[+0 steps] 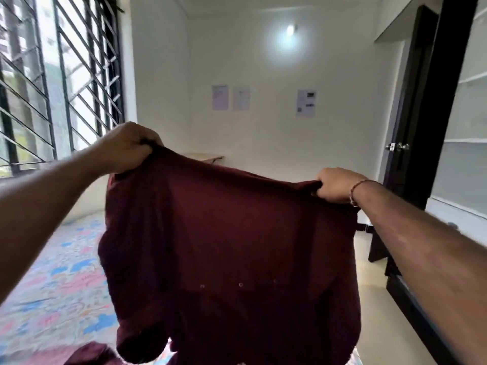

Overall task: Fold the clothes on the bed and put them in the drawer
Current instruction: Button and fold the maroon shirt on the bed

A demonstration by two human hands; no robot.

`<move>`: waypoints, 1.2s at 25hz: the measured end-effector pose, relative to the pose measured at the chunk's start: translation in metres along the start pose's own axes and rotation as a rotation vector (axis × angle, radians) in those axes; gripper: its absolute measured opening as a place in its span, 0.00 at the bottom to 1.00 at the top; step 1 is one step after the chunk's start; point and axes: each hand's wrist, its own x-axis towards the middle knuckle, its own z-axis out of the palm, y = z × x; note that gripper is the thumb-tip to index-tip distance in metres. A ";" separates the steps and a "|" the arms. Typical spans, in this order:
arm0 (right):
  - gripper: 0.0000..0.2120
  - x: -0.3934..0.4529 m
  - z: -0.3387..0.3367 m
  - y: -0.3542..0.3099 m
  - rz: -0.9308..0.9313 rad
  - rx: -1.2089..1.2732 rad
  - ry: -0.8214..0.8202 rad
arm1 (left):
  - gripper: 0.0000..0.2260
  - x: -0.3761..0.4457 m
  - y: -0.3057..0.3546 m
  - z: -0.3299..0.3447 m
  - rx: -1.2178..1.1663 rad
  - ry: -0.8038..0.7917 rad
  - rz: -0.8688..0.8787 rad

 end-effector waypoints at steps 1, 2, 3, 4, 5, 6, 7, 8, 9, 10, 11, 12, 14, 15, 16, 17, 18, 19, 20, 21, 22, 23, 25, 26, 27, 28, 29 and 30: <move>0.09 0.005 0.012 0.002 -0.009 0.002 -0.050 | 0.12 -0.001 -0.003 0.004 -0.018 -0.124 -0.027; 0.09 0.010 0.024 0.003 -0.025 0.006 -0.119 | 0.05 -0.002 -0.010 0.010 0.023 -0.328 -0.074; 0.08 0.014 0.036 0.004 -0.043 0.009 -0.203 | 0.10 -0.001 -0.021 0.018 0.233 -0.540 -0.132; 0.05 0.018 0.047 0.002 -0.066 0.026 -0.284 | 0.16 0.002 -0.035 0.026 0.535 -0.701 -0.185; 0.07 0.025 0.057 0.001 -0.067 0.049 -0.349 | 0.17 0.005 -0.045 0.037 0.834 -0.776 -0.259; 0.11 0.033 0.068 -0.002 -0.053 0.035 -0.393 | 0.14 0.011 -0.058 0.051 0.978 -0.770 -0.280; 0.15 0.042 0.075 -0.006 -0.042 -0.011 -0.424 | 0.10 0.016 -0.064 0.062 1.029 -0.757 -0.317; 0.18 0.050 0.078 -0.011 0.003 -0.003 -0.443 | 0.11 0.024 -0.076 0.075 0.944 -0.744 -0.386; 0.20 0.060 0.078 -0.011 0.064 0.029 -0.423 | 0.13 0.031 -0.077 0.085 0.784 -0.705 -0.534; 0.19 0.073 0.080 -0.008 0.121 0.175 -0.380 | 0.13 0.041 -0.081 0.100 0.458 -0.614 -0.702; 0.17 0.085 0.076 -0.006 0.207 0.426 -0.332 | 0.12 0.053 -0.080 0.116 -0.014 -0.427 -0.885; 0.16 0.097 0.071 -0.004 0.311 0.778 -0.257 | 0.12 0.062 -0.078 0.133 -0.460 -0.227 -0.991; 0.16 0.126 0.046 -0.008 0.437 1.382 0.032 | 0.12 0.110 -0.062 0.143 -1.081 0.070 -0.934; 0.15 0.145 0.027 -0.011 0.422 1.526 0.196 | 0.10 0.141 -0.051 0.136 -1.253 0.234 -0.812; 0.15 0.159 0.005 -0.013 0.357 1.582 0.341 | 0.10 0.177 -0.040 0.125 -1.361 0.386 -0.670; 0.17 0.172 -0.018 -0.012 0.273 1.576 0.476 | 0.11 0.209 -0.022 0.106 -1.436 0.483 -0.530; 0.20 0.183 -0.038 -0.010 0.198 1.558 0.587 | 0.12 0.232 -0.008 0.087 -1.451 0.524 -0.403; 0.23 0.190 -0.057 -0.005 0.167 1.507 0.674 | 0.14 0.246 0.002 0.070 -1.413 0.551 -0.319; 0.24 0.192 -0.069 0.002 0.153 1.413 0.748 | 0.14 0.250 0.009 0.058 -1.358 0.617 -0.280; 0.25 0.187 -0.076 0.009 0.147 1.293 0.795 | 0.13 0.247 0.013 0.051 -1.322 0.681 -0.252; 0.27 0.182 -0.075 0.015 0.144 1.164 0.823 | 0.12 0.240 0.012 0.045 -1.277 0.715 -0.226; 0.28 0.174 -0.070 0.020 0.165 1.035 0.833 | 0.15 0.227 0.011 0.042 -1.183 0.724 -0.185; 0.30 0.145 -0.043 0.027 0.233 0.760 0.862 | 0.20 0.189 -0.010 0.043 -0.781 0.700 -0.177; 0.30 0.125 -0.021 0.030 0.247 0.618 0.878 | 0.21 0.162 -0.025 0.045 -0.539 0.689 -0.212; 0.30 0.099 0.011 0.031 0.225 0.492 0.880 | 0.21 0.125 -0.041 0.051 -0.302 0.661 -0.244; 0.29 0.074 0.047 0.035 0.168 0.382 0.875 | 0.20 0.087 -0.056 0.059 -0.089 0.615 -0.211; 0.28 0.044 0.092 0.038 0.123 0.261 0.810 | 0.19 0.042 -0.071 0.072 0.069 0.498 -0.144; 0.27 0.010 0.139 0.042 0.098 0.141 0.718 | 0.17 -0.008 -0.085 0.088 0.156 0.303 -0.066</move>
